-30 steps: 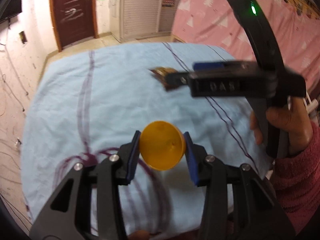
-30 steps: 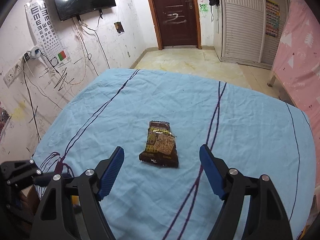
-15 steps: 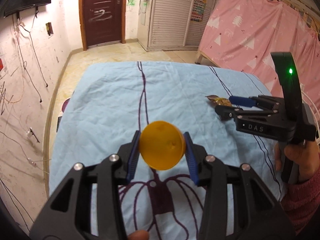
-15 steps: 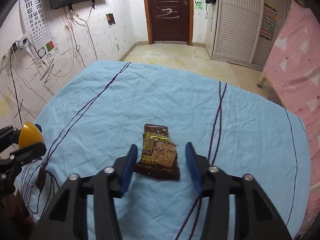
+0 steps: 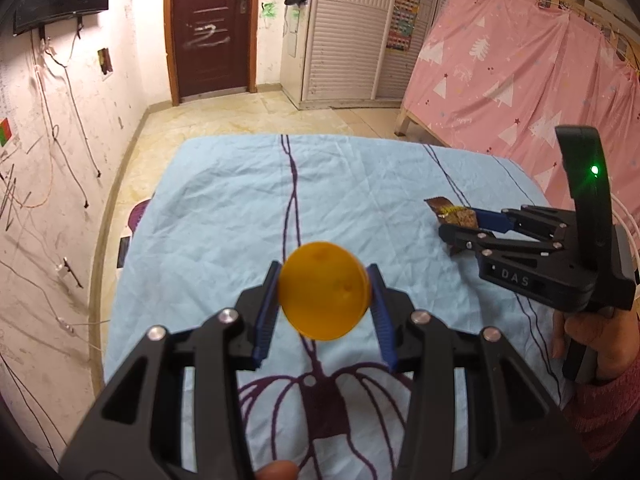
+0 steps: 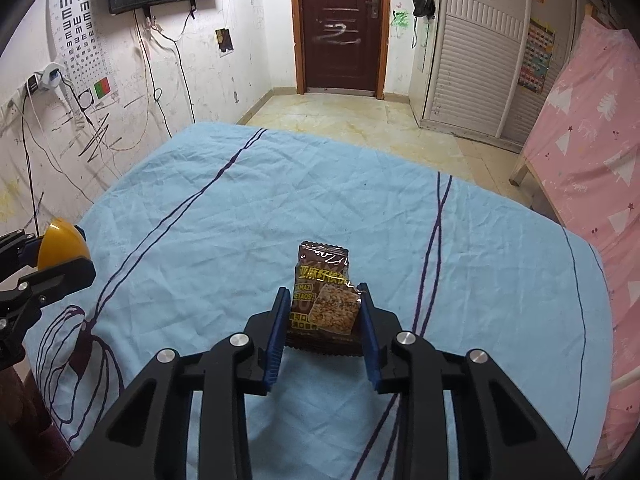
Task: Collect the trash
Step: 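Grasp the yellow round lid with the left tool while the right tool grasps the snack-bar wrapper, then carry the yellow lid and snack-bar wrapper over the bin and open both tools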
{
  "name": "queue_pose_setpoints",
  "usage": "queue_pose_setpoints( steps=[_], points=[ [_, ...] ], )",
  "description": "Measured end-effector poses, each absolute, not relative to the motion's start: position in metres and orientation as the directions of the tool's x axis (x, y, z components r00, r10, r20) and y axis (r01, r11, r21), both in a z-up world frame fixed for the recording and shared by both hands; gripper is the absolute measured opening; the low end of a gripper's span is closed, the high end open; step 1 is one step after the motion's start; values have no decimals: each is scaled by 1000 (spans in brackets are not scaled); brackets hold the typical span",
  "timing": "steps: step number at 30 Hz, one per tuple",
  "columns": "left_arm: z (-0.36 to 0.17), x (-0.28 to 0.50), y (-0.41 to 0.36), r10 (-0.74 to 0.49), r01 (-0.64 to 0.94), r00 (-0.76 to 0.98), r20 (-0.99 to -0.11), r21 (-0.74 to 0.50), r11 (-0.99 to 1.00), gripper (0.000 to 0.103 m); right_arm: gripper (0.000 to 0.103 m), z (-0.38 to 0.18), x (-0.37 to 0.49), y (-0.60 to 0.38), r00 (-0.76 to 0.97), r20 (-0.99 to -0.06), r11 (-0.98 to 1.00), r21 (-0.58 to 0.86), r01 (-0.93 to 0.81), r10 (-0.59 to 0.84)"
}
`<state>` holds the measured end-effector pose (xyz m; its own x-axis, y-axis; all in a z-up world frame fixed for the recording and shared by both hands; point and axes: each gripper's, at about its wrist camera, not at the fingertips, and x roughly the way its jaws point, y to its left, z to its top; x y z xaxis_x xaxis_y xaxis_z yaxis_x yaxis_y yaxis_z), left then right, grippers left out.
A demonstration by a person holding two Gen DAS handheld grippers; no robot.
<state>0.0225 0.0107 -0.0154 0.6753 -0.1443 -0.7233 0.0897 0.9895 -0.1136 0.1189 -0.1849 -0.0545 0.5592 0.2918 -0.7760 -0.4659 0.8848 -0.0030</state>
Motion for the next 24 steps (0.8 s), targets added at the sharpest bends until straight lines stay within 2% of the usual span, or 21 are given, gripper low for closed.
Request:
queue_pose_setpoints(
  steps=[9, 24],
  points=[
    [1, 33, -11, -139, 101, 694, -707, -95, 990, 40, 27, -36, 106, -211, 611, -733, 904, 12, -427, 298],
    [17, 47, -83, -165, 190, 696, -699, -43, 981, 40, 27, -13, 73, -310, 716, -648, 956, 72, -285, 262]
  ],
)
